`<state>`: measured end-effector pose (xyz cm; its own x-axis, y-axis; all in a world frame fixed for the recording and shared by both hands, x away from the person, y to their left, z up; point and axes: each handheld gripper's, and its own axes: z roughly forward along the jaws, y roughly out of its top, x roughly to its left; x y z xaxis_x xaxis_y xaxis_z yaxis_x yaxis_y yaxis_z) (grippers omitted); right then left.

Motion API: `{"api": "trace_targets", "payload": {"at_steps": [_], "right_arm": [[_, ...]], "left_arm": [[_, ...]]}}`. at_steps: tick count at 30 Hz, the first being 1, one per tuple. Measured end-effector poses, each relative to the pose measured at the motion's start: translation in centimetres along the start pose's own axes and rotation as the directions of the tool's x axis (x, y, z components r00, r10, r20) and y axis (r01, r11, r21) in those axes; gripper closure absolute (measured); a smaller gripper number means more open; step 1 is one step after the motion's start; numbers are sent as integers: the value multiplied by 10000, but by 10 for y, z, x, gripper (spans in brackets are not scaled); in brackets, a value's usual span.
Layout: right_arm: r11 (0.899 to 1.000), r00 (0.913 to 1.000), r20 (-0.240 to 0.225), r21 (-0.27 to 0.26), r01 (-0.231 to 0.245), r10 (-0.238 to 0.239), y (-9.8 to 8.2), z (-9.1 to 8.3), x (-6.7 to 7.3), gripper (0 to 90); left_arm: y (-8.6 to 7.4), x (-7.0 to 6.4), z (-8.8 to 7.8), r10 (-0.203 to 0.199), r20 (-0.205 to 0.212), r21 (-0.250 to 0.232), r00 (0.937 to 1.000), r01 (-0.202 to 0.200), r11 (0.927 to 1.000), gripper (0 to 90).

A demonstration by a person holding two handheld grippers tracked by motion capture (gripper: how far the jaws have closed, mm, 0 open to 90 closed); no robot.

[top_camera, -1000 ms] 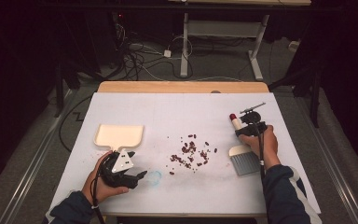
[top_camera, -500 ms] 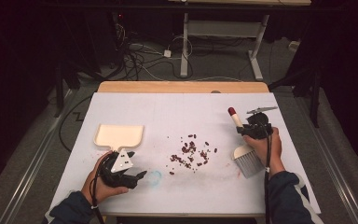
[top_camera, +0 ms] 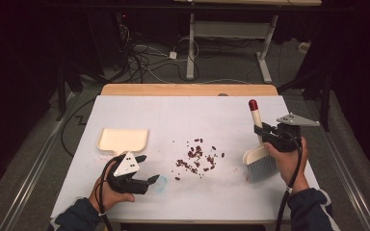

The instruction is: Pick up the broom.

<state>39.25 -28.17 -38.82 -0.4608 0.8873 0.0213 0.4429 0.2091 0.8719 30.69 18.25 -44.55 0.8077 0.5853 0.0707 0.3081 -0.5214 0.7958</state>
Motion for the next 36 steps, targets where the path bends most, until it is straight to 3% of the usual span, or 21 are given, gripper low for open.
{"api": "trace_targets", "payload": {"at_steps": [1, 5, 6, 7, 10, 11, 12, 14, 15, 18, 20, 23, 24, 25, 27, 29, 30, 31, 32, 35, 36], "right_arm": [[10000, 10000, -23, -74, 40, -40, 1, -3, 2, 708], [9984, 9995, -286, -563, 99, -115, 6, -15, 13, 709], [9972, 9993, -364, -742, 101, -128, 8, -18, 17, 708], [9972, 9993, -364, -742, 101, -128, 8, -18, 17, 708], [9899, 9980, -474, -1378, 347, -415, 16, -30, 37, 708], [9899, 9980, -474, -1378, 347, -415, 16, -30, 37, 708], [9852, 9969, -503, -1632, 517, -607, 19, -35, 48, 707], [9819, 9968, -465, -1807, 562, -656, 19, -36, 53, 708], [9777, 9948, -613, -1988, 681, -817, 20, -38, 64, 707], [9753, 9939, -693, -2096, 696, -858, 20, -39, 74, 707], [9690, 9891, -795, -2245, 1032, -1238, 19, -39, 88, 707], [9635, 9861, -792, -2375, 1233, -1458, 17, -40, 99, 707], [9611, 9847, -852, -2451, 1270, -1518, 16, -40, 102, 707], [9591, 9845, -870, -2537, 1258, -1521, 16, -40, 106, 707], [9538, 9825, -896, -2688, 1342, -1634, 15, -41, 114, 707], [9486, 9809, -859, -2818, 1441, -1745, 15, -42, 118, 706], [9366, 9758, -804, -3065, 1701, -2035, 15, -46, 127, 706], [9366, 9758, -804, -3065, 1701, -2035, 15, -46, 127, 706], [9273, 9735, -777, -3288, 1788, -2152, 15, -49, 131, 706], [9196, 9751, -713, -3530, 1721, -2099, 16, -51, 134, 705], [9181, 9744, -751, -3570, 1723, -2121, 16, -51, 134, 705]], "left_arm": [[7, -5, 1, -25, 284, -244, 9996, 32, 9997, 222], [22, -16, 6, 206, 678, -595, 9975, -166, 9981, 227], [36, -26, 12, 346, 1068, -900, 9937, -250, 9956, 227], [36, -26, 12, 346, 1068, -900, 9937, -250, 9956, 227], [62, -45, 25, 732, 1490, -1275, 9861, -543, 9904, 227], [71, -52, 30, 858, 1718, -1444, 9814, -610, 9876, 227], [80, -59, 35, 997, 1851, -1637, 9776, -693, 9841, 227], [98, -72, 48, 1201, 2134, -1936, 9696, -785, 9779, 227], [103, -76, 53, 1239, 2214, -2026, 9673, -787, 9761, 223], [118, -90, 70, 1255, 2415, -2214, 9622, -713, 9726, 224], [124, -95, 81, 1112, 2384, -2260, 9648, -563, 9725, 233], [127, -95, 90, 773, 2486, -2311, 9655, -184, 9728, 256], [127, -95, 93, 601, 2416, -2461, 9685, 12, 9693, 276], [127, -95, 93, 601, 2416, -2461, 9685, 12, 9693, 293], [126, -93, 95, 531, 2066, -2557, 9770, 16, 9668, 355], [125, -92, 95, 495, 2010, -2587, 9783, 43, 9659, 377], [124, -90, 95, 432, 1961, -2558, 9796, 85, 9667, 421], [123, -89, 95, 420, 1968, -2536, 9796, 95, 9673, 442], [123, -87, 94, 467, 1929, -2532, 9801, 37, 9674, 459], [121, -82, 90, 647, 2055, -2734, 9765, -62, 9619, 550], [121, -79, 89, 679, 1962, -2668, 9782, -134, 9637, 562]]}}
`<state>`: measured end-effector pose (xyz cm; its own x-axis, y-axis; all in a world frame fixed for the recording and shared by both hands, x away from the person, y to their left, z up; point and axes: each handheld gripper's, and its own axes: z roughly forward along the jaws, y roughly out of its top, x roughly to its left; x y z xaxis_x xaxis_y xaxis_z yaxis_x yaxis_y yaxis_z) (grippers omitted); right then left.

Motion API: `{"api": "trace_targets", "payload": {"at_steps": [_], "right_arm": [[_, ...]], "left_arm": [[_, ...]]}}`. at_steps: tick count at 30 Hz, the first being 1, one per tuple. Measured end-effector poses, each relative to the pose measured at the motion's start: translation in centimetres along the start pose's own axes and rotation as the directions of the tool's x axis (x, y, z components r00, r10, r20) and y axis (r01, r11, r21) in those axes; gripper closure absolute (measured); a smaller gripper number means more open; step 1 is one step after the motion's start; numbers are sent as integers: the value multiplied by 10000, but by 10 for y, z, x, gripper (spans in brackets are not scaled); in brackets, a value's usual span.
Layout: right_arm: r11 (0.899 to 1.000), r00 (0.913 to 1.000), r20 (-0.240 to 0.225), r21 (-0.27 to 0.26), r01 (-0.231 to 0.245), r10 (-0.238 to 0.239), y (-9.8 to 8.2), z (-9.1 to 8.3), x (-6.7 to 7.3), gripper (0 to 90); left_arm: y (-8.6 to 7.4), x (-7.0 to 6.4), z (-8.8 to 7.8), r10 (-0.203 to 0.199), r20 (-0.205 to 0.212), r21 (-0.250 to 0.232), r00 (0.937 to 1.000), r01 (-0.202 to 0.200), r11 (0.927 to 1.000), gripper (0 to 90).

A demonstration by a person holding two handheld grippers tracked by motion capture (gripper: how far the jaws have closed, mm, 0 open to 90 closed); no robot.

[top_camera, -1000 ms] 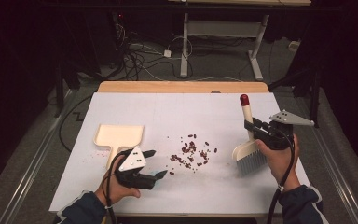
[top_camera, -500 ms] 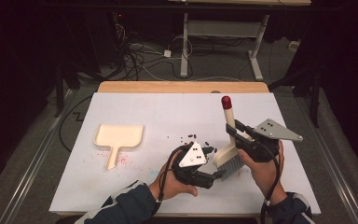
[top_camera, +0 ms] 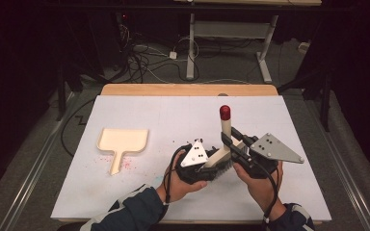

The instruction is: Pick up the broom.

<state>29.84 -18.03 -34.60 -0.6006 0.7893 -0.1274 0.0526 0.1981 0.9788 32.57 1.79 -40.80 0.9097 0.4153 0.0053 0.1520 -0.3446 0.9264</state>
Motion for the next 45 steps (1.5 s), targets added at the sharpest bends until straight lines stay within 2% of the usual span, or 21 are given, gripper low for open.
{"api": "trace_targets", "payload": {"at_steps": [6, 10, 11, 13, 15, 18, 22, 23, 24, 25, 26, 27, 32, 33, 34, 37, 38, 39, 41, 42, 45], "right_arm": [[9999, 9994, -299, -29, -159, 158, 0, -1, -6, 689], [9993, 9962, -811, 179, 325, -309, 1, 0, -15, 594], [9992, 9883, -1497, 240, 319, -280, 1, 0, -26, 536], [9987, 9798, -1980, 358, 359, -282, 1, 0, -32, 512], [9921, 9456, -3172, 751, 1002, -715, -1, -2, -43, 466], [9678, 9023, -4157, 1586, 1953, -1139, -5, 0, -46, 437], [8977, 8255, -5441, 2751, 3442, -1498, -19, 9, -43, 406], [8977, 8255, -5441, 2751, 3442, -1498, -19, 9, -43, 406], [8577, 7993, -5776, 3155, 4060, -1658, -28, 17, -39, 394], [8480, 7876, -5940, 3233, 4200, -1637, -30, 19, -37, 429], [8394, 7656, -6249, 3268, 4342, -1527, -34, 22, -35, 478], [8389, 7559, -6382, 3251, 4366, -1461, -36, 23, -34, 505], [8511, 7565, -6455, 3354, 4039, -1046, -36, 26, -31, 600], [8511, 7565, -6455, 3354, 4039, -1046, -36, 26, -31, 600], [8469, 7553, -6449, 3329, 4148, -1165, -36, 28, -27, 659], [8417, 7688, -6272, 3434, 4167, -1247, -38, 29, -23, 671], [8475, 7805, -6133, 3452, 4032, -1215, -37, 30, -22, 674], [8475, 7805, -6133, 3452, 4032, -1215, -37, 30, -22, 674], [8459, 8048, -5780, 3560, 3971, -1346, -37, 31, -26, 675], [8459, 8048, -5780, 3560, 3971, -1346, -37, 31, -26, 675], [8655, 8494, -5191, 3783, 3284, -953, -35, 31, -36, 675]], "left_arm": [[0, 13, -6, 78, 318, 324, 9995, -88, 9994, 647], [0, 16, -9, 369, 486, 668, 9981, -401, 9970, 659], [-1, 16, -10, 443, 586, 748, 9973, -486, 9960, 659], [-1, 16, -13, 715, 757, 918, 9946, -783, 9927, 659], [-1, 15, -16, 1032, 919, 1133, 9904, -1133, 9871, 659], [-3, 14, -20, 1311, 1265, 1356, 9833, -1481, 9796, 659], [1, 13, -26, 1514, 1953, 1263, 9690, -1780, 9759, 659], [1, 13, -26, 1514, 1953, 1263, 9690, -1780, 9759, 659], [1, 12, -26, 1553, 2112, 1218, 9650, -1837, 9754, 659], [1, 12, -26, 1584, 2177, 1224, 9631, -1880, 9745, 659], [1, 12, -26, 1649, 2305, 1290, 9590, -1981, 9717, 658], [0, 12, -27, 1650, 2344, 1294, 9580, -1990, 9714, 658], [1, 20, -30, 1397, 2395, 1152, 9608, -1710, 9785, 588], [2, 21, -32, 1426, 2306, 1136, 9625, -1722, 9785, 588], [2, 22, -33, 1488, 2063, 1131, 9671, -1746, 9781, 485], [3, 26, -39, 1577, 1515, 1250, 9758, -1772, 9762, 443], [3, 26, -41, 1787, 1028, 1425, 9785, -1923, 9709, 350], [2, 26, -43, 1956, 661, 1537, 9784, -2037, 9669, 350], [-1, 29, -56, 2331, -145, 1524, 9723, -2283, 9616, 244], [-1, 29, -56, 2331, -145, 1524, 9723, -2283, 9616, 218], [-5, 38, -72, 2294, -677, 1444, 9710, -2180, 9652, 205]]}}
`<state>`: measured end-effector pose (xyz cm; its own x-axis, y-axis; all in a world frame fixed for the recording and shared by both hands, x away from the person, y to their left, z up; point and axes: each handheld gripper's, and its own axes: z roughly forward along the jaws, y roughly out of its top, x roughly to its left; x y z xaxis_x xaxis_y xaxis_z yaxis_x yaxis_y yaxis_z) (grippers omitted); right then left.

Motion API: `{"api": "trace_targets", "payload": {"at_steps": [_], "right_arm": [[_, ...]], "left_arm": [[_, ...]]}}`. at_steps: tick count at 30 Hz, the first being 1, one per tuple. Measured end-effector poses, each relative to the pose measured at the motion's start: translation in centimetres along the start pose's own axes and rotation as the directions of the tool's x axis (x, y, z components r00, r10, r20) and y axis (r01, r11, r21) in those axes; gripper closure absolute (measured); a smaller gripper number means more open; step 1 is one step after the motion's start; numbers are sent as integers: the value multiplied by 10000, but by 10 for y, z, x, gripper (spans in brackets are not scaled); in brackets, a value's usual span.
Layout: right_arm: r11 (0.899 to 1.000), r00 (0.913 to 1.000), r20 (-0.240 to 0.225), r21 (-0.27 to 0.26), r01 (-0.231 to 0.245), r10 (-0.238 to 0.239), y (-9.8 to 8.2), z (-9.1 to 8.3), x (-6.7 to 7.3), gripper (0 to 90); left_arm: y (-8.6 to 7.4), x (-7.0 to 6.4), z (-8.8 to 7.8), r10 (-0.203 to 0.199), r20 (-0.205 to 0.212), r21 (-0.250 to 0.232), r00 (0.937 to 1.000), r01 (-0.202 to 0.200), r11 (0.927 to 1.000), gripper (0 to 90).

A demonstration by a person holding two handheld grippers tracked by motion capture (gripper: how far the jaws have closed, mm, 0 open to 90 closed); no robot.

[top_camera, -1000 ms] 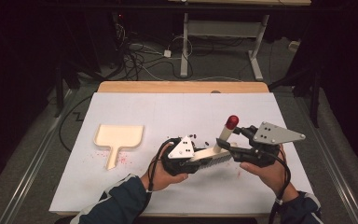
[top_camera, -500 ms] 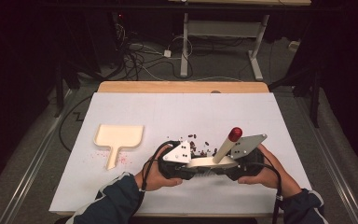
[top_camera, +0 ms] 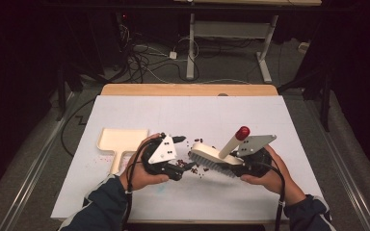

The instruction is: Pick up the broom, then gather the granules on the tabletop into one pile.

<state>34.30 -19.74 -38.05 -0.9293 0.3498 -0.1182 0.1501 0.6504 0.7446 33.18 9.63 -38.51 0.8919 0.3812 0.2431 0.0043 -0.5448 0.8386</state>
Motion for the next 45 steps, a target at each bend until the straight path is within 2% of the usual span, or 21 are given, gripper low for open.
{"api": "trace_targets", "payload": {"at_steps": [2, 5, 10, 13, 17, 19, 21, 23, 25, 27, 28, 29, 30, 34, 36, 37, 40, 41, 43, 44, 45], "right_arm": [[9999, 9997, 199, -35, -145, 146, 0, -1, -3, 674], [9977, 9942, 838, -196, -654, 668, -1, -5, -12, 674], [9946, 9855, 1354, -314, -986, 1020, -2, -8, -18, 675], [9940, 9780, 1780, -333, -1043, 1086, -3, -10, -21, 675], [9921, 9732, 1940, -462, -1163, 1231, -5, -12, -25, 675], [9921, 9643, 2334, -386, -1192, 1250, -8, -13, -31, 675], [9924, 9610, 2479, -326, -1183, 1227, -9, -13, -32, 675], [9924, 9473, 2969, -117, -1227, 1206, -12, -12, -35, 675], [9926, 9436, 3095, -70, -1216, 1178, -13, -12, -37, 675], [9919, 9348, 3341, -36, -1267, 1206, -15, -11, -40, 675], [9921, 9244, 3648, 130, -1249, 1116, -15, -9, -44, 675], [9921, 9244, 3648, 130, -1249, 1116, -15, -9, -44, 675], [9921, 9190, 3793, 181, -1239, 1078, -15, -7, -45, 675], [9908, 9039, 4135, 270, -1326, 1097, -14, 10, -59, 675], [9914, 8967, 4351, 581, -1175, 808, -12, 24, -66, 675], [9925, 8977, 4375, 769, -951, 521, -8, 42, -72, 676], [9927, 8922, 4508, 933, -766, 265, -3, 56, -74, 675], [9920, 8891, 4576, 1117, -587, 11, 0, 65, -74, 676], [9863, 8719, 4844, 1645, -106, -714, 5, 84, -71, 676], [9811, 8706, 4816, 1934, 63, -1005, 6, 94, -70, 676], [9795, 8750, 4723, 2011, 107, -1065, 7, 101, -67, 676]], "left_arm": [[-7, 5, -10, -55, -588, 70, 9983, 59, 10000, 205], [-22, 10, -24, -318, -1132, 108, 9931, 332, 9994, 204], [-46, 12, -44, -613, -1651, 121, 9844, 642, 9979, 202], [-58, 10, -56, -808, -2058, 213, 9753, 870, 9960, 197], [-76, 4, -70, -947, -2402, 405, 9661, 1074, 9934, 197], [-84, 2, -74, -1205, -2461, 399, 9617, 1343, 9901, 199], [-94, 0, -78, -1358, -2474, 581, 9593, 1546, 9863, 196], [-103, -3, -81, -1598, -2496, 726, 9551, 1830, 9804, 196], [-111, -7, -84, -1580, -2586, 1004, 9530, 1892, 9768, 196], [-118, -10, -87, -1546, -2682, 1230, 9509, 1930, 9735, 196], [-120, -11, -89, -1591, -2698, 1244, 9497, 1982, 9722, 196], [-121, -11, -89, -1564, -2740, 1318, 9489, 1981, 9713, 196], [-122, -10, -91, -1568, -2812, 1338, 9467, 2005, 9705, 196], [-123, -6, -91, -1717, -2883, 1213, 9420, 2138, 9693, 197], [-124, -5, -89, -1656, -2861, 1390, 9438, 2119, 9674, 197], [-125, -5, -88, -1672, -2832, 1429, 9444, 2140, 9663, 196], [-125, -6, -86, -1613, -2815, 1560, 9459, 2110, 9650, 196], [-125, -7, -84, -1595, -2787, 1606, 9470, 2097, 9645, 196], [-125, -8, -81, -1412, -2900, 1889, 9465, 2013, 9611, 197], [-125, -7, -81, -1416, -2900, 1927, 9465, 2026, 9601, 196], [-125, -7, -80, -1450, -2876, 1917, 9467, 2053, 9597, 197]]}}
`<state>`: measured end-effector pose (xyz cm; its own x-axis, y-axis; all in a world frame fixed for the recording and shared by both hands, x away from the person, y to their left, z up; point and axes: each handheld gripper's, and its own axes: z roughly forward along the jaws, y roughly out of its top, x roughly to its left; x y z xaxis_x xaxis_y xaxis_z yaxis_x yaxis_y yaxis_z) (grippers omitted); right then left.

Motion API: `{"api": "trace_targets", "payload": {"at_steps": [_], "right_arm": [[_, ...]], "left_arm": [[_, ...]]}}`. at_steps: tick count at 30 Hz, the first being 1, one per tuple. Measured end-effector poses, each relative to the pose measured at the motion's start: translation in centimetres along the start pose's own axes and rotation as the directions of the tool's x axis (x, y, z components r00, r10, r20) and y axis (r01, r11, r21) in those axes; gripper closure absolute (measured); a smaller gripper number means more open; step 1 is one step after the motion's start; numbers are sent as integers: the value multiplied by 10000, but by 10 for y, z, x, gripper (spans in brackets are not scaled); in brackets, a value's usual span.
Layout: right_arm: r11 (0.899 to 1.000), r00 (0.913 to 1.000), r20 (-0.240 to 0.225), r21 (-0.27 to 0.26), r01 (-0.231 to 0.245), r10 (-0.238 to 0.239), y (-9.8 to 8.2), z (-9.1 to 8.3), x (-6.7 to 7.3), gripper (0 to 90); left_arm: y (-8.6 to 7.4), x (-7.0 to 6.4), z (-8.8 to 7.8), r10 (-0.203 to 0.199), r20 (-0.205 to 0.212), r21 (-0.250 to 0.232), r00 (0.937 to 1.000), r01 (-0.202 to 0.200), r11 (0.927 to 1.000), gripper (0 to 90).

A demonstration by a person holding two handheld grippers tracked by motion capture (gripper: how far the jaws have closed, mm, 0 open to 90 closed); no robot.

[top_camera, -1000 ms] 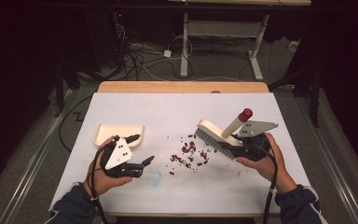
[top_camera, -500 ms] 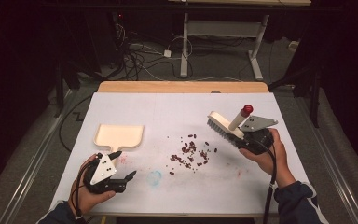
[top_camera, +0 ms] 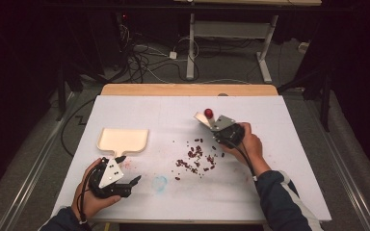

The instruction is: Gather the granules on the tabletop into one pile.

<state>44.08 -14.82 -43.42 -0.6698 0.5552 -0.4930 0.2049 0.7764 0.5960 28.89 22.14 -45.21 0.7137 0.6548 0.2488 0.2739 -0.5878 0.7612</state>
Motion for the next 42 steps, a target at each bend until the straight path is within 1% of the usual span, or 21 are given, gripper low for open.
{"api": "trace_targets", "payload": {"at_steps": [2, 3, 8, 9, 10, 12, 13, 16, 17, 20, 21, 24, 25, 26, 29, 32, 33, 35, 38, 40, 42], "right_arm": [[9999, 9998, -173, -114, 100, -102, 4, 5, 9, 676], [9988, 9987, -218, -165, 460, -463, 8, 7, 20, 677], [9967, 9954, -682, -481, 647, -679, 8, 2, 33, 676], [9936, 9899, -1095, -784, 816, -900, 8, -5, 38, 676], [9936, 9899, -1095, -784, 816, -900, 8, -5, 38, 676], [9899, 9826, -1598, -1195, 759, -946, 8, -12, 45, 676], [9839, 9724, -1855, -1343, 1175, -1415, 5, -19, 51, 675], [9818, 9666, -2074, -1456, 1221, -1509, 2, -27, 60, 674], [9780, 9598, -2161, -1451, 1500, -1793, 1, -30, 59, 674], [9728, 9535, -2246, -1601, 1673, -2009, -1, -36, 60, 674], [9758, 9556, -2311, -1610, 1477, -1827, -1, -38, 62, 675], [9734, 9543, -2258, -1624, 1613, -1958, -1, -43, 58, 676], [9732, 9578, -2077, -1571, 1678, -1986, 1, -43, 57, 676], [9730, 9618, -1910, -1599, 1665, -1960, 7, -42, 54, 676], [9716, 9622, -1828, -1609, 1734, -2020, 12, -41, 49, 676], [9749, 9675, -1782, -1638, 1507, -1795, 21, -34, 39, 676], [9765, 9729, -1600, -1631, 1408, -1670, 31, -24, 32, 676], [9775, 9751, -1529, -1620, 1354, -1604, 34, -20, 31, 676], [9783, 9775, -1434, -1601, 1313, -1547, 49, 1, 30, 676], [9797, 9764, -1536, -1543, 1283, -1521, 54, 14, 34, 676], [9775, 9695, -1838, -1639, 1326, -1624, 59, 25, 44, 676]], "left_arm": [[1, 0, 0, 12, 35, -56, 10000, -11, 10000, 197], [1, 0, -1, 20, 38, -80, 10000, -20, 10000, 197], [-2, -2, -2, 9, 125, 8, 9999, -9, 10000, 198], [-2, -2, -3, 9, 100, -24, 10000, -8, 10000, 198], [-2, -2, -4, 1, 87, -60, 10000, -1, 10000, 198], [-1, -2, -4, -45, 105, -70, 9999, 46, 10000, 198], [-1, -2, -4, -47, 108, -50, 9999, 48, 10000, 198], [-1, -3, -2, -3, 173, -4, 9999, 3, 10000, 198], [0, -3, -2, 33, 183, 24, 9998, -33, 10000, 198], [0, -4, -3, 22, 201, -35, 9998, -21, 10000, 198], [0, -3, -3, 6, 204, -48, 9998, -5, 10000, 198], [0, -3, -3, -51, 195, -12, 9998, 51, 10000, 199], [0, -3, -3, -51, 196, 3, 9998, 50, 10000, 200], [0, -3, -3, -42, 207, 14, 9998, 42, 10000, 200], [0, -4, -3, -13, 248, -7, 9997, 13, 10000, 200], [0, -2, -2, -95, 292, -9, 9995, 95, 10000, 200], [0, -2, -1, -121, 304, -11, 9995, 121, 9999, 200], [0, -1, -1, -208, 358, -51, 9991, 210, 9998, 201], [0, 0, -2, -184, 385, -86, 9991, 188, 9998, 201], [-1, 0, -2, -199, 418, -79, 9989, 202, 9998, 201], [-2, 0, -2, -181, 451, -55, 9988, 184, 9998, 201]]}}
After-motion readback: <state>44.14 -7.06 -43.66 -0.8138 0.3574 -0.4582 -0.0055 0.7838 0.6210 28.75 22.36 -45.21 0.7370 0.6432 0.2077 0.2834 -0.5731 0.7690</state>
